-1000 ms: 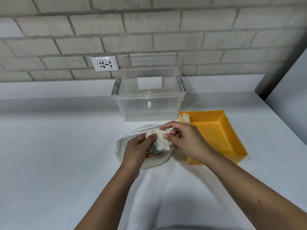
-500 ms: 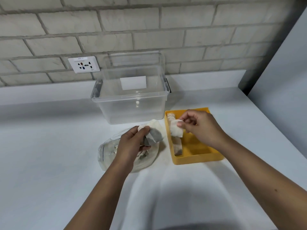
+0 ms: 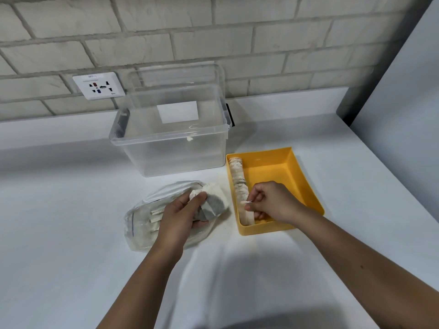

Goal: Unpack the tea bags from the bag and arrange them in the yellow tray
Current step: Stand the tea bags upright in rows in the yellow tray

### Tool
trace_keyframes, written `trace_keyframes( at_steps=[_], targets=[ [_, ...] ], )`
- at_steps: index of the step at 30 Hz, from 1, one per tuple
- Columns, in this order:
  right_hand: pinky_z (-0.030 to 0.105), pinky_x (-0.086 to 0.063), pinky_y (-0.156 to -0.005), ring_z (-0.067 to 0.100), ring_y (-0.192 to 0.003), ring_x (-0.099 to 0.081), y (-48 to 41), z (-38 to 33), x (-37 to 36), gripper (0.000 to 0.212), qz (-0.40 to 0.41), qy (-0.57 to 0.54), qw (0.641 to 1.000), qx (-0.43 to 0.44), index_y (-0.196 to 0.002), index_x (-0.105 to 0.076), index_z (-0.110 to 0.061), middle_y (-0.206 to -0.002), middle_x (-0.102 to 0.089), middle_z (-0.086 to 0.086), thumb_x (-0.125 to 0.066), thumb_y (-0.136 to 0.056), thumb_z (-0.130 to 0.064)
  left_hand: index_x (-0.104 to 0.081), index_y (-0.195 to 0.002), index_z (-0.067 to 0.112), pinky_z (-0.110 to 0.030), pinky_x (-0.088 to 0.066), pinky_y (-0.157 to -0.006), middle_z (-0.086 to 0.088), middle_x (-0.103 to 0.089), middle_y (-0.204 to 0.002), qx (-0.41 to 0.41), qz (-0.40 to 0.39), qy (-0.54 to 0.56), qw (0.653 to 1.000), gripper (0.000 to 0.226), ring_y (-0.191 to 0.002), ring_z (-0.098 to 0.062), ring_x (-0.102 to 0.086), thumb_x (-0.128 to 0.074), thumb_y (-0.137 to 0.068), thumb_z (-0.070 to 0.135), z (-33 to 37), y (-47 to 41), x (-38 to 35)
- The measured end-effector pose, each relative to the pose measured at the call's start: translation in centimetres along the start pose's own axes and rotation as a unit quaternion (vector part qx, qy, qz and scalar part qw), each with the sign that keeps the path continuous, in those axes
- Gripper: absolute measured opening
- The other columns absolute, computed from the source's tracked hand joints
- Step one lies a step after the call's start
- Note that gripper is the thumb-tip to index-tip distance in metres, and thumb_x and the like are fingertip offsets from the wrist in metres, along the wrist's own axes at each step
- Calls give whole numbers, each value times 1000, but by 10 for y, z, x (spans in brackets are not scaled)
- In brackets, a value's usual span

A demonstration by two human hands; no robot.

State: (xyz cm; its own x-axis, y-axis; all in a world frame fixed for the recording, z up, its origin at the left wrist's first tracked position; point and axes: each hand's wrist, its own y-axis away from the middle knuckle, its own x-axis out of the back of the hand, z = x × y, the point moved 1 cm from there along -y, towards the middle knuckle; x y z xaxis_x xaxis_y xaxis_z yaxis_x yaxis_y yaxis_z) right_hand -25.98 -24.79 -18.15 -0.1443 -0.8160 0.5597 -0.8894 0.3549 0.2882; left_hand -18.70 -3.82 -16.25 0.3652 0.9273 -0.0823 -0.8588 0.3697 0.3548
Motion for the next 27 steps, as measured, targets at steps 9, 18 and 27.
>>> trace_keyframes(
  at_steps=[9,18,27],
  targets=[
    [38,-55,-74,16,-74,-65,-7,2,1,21,32,102,994,27,-84,-66,-27,-75,-68,-5,-82,-73,-33,-76,-85,7,-15,-46,-51,4,-67,-59,-18,-14,-47,999,15,-51,-6,-56,-69,-91,19,-4,-6,1],
    [17,-46,-64,-3,-59,-53,12,-46,1,15,31,-79,990,114,-82,-73,-24,-68,-64,-16,-81,-74,-34,-73,-90,-5,-23,-55,-62,-24,-65,-74,-60,-51,-76,994,29,-71,-20,-61,-72,-88,24,0,-9,-5],
    [24,-53,-61,11,-58,-63,19,-37,35,12,48,-51,993,100,-78,-65,-15,-61,-66,-6,-77,-81,-18,-76,-91,4,-18,-53,-54,3,-69,-64,-28,-42,-42,998,16,-57,-6,-63,-67,-93,17,0,-7,0]
  ],
)
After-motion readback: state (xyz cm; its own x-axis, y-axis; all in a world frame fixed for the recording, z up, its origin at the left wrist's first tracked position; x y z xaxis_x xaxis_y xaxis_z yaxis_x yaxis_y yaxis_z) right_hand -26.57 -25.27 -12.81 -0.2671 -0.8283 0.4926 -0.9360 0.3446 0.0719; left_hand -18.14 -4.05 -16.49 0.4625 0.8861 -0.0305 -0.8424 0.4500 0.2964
